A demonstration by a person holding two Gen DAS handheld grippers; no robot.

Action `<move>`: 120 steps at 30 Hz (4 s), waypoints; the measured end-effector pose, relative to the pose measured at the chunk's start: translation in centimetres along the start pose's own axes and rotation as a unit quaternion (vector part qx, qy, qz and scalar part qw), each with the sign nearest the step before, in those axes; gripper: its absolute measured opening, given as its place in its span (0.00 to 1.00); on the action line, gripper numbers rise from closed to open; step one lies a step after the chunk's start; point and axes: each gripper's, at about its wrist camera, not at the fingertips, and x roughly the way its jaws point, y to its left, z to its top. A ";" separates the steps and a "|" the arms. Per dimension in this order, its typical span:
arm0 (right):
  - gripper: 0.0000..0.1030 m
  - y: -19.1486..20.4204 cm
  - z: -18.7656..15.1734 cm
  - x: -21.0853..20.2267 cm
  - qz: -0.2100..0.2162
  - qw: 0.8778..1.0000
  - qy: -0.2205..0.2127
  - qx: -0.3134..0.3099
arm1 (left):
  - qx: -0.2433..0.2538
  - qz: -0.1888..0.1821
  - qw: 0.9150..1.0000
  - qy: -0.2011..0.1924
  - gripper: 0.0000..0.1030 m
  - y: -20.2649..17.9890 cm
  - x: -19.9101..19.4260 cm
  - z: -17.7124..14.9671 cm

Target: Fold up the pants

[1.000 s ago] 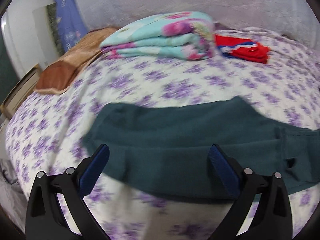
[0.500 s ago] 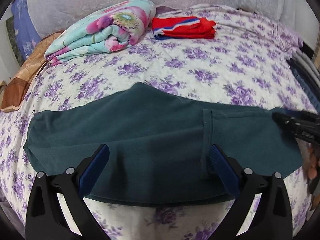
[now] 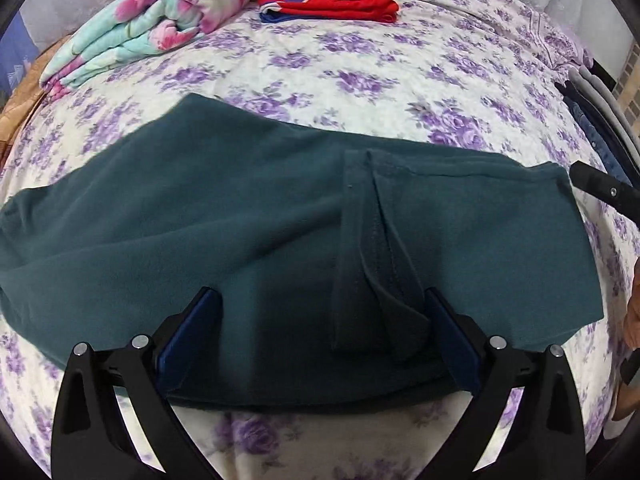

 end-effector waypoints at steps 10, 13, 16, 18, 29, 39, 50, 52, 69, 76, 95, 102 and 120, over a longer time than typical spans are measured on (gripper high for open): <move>0.71 -0.4 0.2 -0.5 0.033 0.999 -0.003 0.019 | -0.069 0.095 0.992 -0.041 0.93 9.5 -3.3 -0.9; 0.76 -2.0 0.4 -0.8 0.054 0.996 -0.017 0.064 | -0.139 0.042 0.986 -0.079 0.85 13.9 -5.7 -2.0; 0.76 -3.4 0.2 -0.4 0.054 0.993 -0.012 0.102 | -0.186 0.034 0.978 -0.093 0.85 17.6 -7.3 -3.5; 0.76 -3.6 0.1 0.0 0.061 0.992 -0.002 0.111 | -0.226 0.040 0.970 -0.080 0.85 20.5 -7.5 -4.5; 0.77 -3.1 0.0 0.4 0.035 0.995 -0.005 0.091 | -0.309 0.091 0.946 -0.049 0.89 27.4 -2.6 -3.7; 0.77 -3.4 0.0 -0.1 0.044 0.994 -0.012 0.098 | -0.248 0.046 0.965 -0.072 0.20 23.5 -4.5 0.9; 0.77 -1.3 -0.3 -0.7 0.077 0.994 -0.010 0.071 | -0.016 -0.110 0.988 -0.103 0.90 0.2 -7.9 5.1; 0.77 -0.9 -0.5 -0.5 0.078 0.995 -0.005 0.066 | -0.011 -0.120 0.991 -0.060 0.90 -1.4 -5.5 4.7; 0.85 5.5 0.1 0.9 0.085 0.996 0.032 -0.006 | -0.044 0.139 0.986 -0.076 0.95 10.3 -1.2 0.0; 0.85 10.2 1.6 0.9 0.021 0.998 0.015 -0.055 | -0.126 0.039 0.989 -0.073 0.96 12.9 0.3 -1.1; 0.57 13.7 0.5 8.8 0.109 0.983 0.148 -0.004 | -0.124 0.037 0.988 -0.081 0.96 12.7 0.3 -1.5; 0.19 15.2 0.8 5.5 0.176 0.976 0.126 -0.025 | -0.136 0.034 0.986 -0.089 0.95 12.6 -1.9 -1.3; 0.59 1.6 -1.2 -5.4 0.013 0.999 0.009 0.032 | -0.042 0.004 0.998 -0.048 0.96 3.2 -0.1 1.6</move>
